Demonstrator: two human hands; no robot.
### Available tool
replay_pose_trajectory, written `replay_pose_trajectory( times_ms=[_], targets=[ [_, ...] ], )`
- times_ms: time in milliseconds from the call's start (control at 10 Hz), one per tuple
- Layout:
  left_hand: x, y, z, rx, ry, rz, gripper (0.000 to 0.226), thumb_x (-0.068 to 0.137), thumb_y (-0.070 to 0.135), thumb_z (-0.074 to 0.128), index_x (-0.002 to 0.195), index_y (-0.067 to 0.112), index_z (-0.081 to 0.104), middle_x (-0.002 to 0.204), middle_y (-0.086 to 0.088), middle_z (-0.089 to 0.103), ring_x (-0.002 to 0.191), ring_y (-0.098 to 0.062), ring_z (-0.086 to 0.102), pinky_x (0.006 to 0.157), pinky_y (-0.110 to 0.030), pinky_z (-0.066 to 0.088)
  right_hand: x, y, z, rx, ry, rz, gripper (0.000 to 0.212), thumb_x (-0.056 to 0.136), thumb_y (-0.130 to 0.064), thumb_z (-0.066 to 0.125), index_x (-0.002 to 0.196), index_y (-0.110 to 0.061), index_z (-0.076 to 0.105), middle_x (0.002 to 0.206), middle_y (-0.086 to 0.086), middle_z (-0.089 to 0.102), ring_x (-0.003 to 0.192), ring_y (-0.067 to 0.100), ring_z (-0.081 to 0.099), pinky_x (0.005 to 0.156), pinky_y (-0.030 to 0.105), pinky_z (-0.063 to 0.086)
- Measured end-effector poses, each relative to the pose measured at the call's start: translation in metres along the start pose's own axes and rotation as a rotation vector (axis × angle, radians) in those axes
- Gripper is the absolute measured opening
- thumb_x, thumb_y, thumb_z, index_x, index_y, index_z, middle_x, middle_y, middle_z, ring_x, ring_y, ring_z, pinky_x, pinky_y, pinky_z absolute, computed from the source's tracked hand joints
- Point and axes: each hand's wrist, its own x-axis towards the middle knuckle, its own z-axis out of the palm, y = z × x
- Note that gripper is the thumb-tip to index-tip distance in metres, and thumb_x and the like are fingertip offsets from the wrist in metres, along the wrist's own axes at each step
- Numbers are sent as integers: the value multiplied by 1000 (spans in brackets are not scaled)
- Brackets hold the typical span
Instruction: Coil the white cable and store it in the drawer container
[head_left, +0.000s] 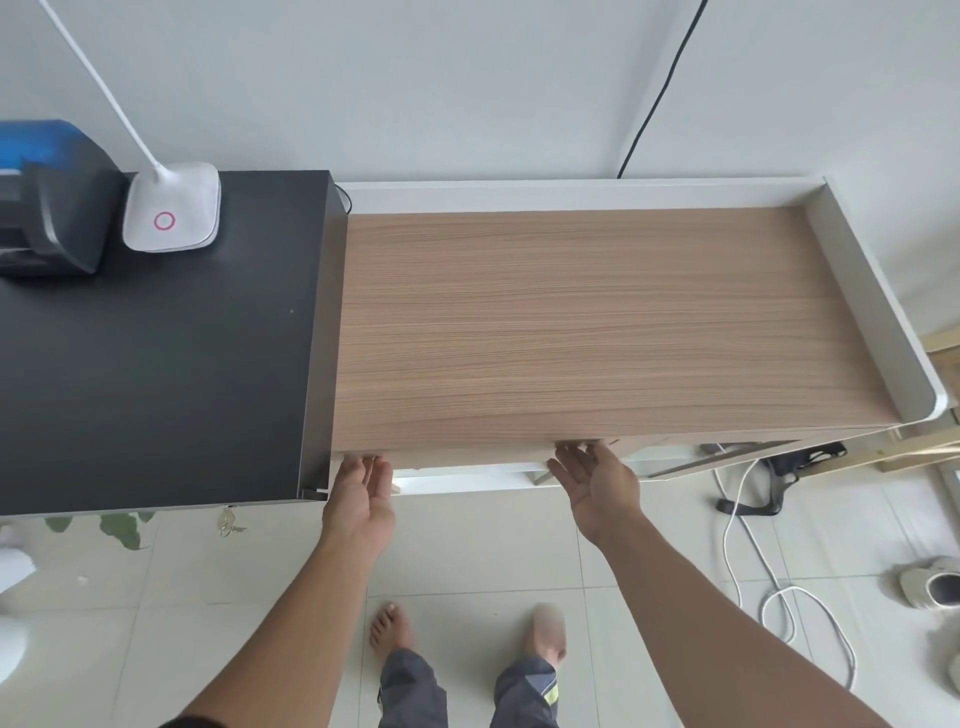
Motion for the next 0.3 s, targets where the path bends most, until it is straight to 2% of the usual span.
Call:
replay_pose_trajectory(
  times_ms=[100, 200, 300],
  targets=[
    [-2, 2, 3, 83, -18, 35, 18, 110, 11, 51, 100, 10, 66, 128, -8, 62, 116, -22, 62, 106, -32, 51, -2, -3, 9, -16, 31, 9, 25, 109, -13, 41, 93, -6, 59, 102, 19, 65, 101, 37, 67, 104, 55, 53],
    [-7, -4, -4, 237, -70, 71, 14, 110, 18, 50, 119, 13, 61, 123, -6, 63, 119, -27, 65, 100, -37, 52, -6, -2, 12, -122, 52, 5, 21, 107, -14, 43, 103, -7, 62, 108, 14, 65, 109, 33, 70, 96, 50, 57],
    [-18, -9, -13, 567, -52, 144, 24, 106, 32, 57, 123, 15, 63, 114, -2, 70, 106, -27, 71, 92, -41, 56, -17, -1, 13, -437, 42, 1, 21, 103, -20, 48, 103, -7, 63, 105, 7, 57, 109, 34, 69, 86, 46, 55]
  ],
)
